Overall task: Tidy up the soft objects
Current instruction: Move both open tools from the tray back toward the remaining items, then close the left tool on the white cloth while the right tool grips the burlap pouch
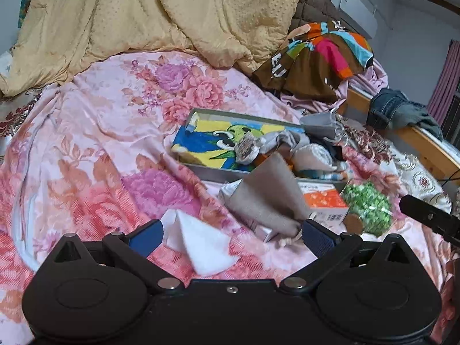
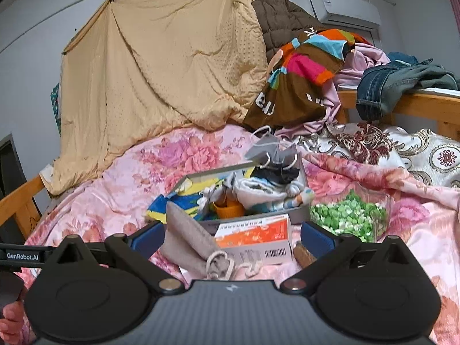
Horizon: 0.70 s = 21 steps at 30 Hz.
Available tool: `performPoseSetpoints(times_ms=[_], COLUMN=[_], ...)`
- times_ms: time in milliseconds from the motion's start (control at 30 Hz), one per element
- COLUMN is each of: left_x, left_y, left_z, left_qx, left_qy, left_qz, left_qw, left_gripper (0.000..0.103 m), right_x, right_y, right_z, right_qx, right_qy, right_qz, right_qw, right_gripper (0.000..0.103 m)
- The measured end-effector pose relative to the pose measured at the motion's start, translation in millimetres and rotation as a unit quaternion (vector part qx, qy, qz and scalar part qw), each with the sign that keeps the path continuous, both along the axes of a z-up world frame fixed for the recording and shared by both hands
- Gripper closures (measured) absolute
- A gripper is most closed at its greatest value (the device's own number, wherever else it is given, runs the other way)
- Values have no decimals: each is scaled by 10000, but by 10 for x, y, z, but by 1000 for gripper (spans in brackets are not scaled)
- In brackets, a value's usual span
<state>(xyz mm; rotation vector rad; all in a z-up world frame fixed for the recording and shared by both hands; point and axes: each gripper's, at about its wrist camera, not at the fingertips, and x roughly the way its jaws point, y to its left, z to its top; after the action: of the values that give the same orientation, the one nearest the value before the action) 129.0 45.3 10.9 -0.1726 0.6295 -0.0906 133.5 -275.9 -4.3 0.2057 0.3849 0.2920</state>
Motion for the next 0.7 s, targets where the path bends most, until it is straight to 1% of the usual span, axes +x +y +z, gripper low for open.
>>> performPoseSetpoints(times_ms=[133, 267, 533, 700], left_x=[-55, -76, -14, 116], left_y=[9, 19, 120, 183], left_z=[-64, -116, -261, -380], left_qx=[263, 501, 817, 910], left_qy=[2, 30, 139, 240], left_qz=[-58, -142, -307, -407], left_qw=[9996, 9986, 9961, 9947], left_gripper=[1, 1, 1, 1], right_x=[-18, -22, -30, -8], right_y=[27, 86, 291, 414], right_z=[-56, -122, -313, -430], right_qx=[-37, -197, -737, -988], right_qy=[70, 139, 207, 252], right_qz=[27, 111, 353, 523], right_qw=[10000, 9996, 9964, 9934], right_gripper=[0, 0, 0, 0])
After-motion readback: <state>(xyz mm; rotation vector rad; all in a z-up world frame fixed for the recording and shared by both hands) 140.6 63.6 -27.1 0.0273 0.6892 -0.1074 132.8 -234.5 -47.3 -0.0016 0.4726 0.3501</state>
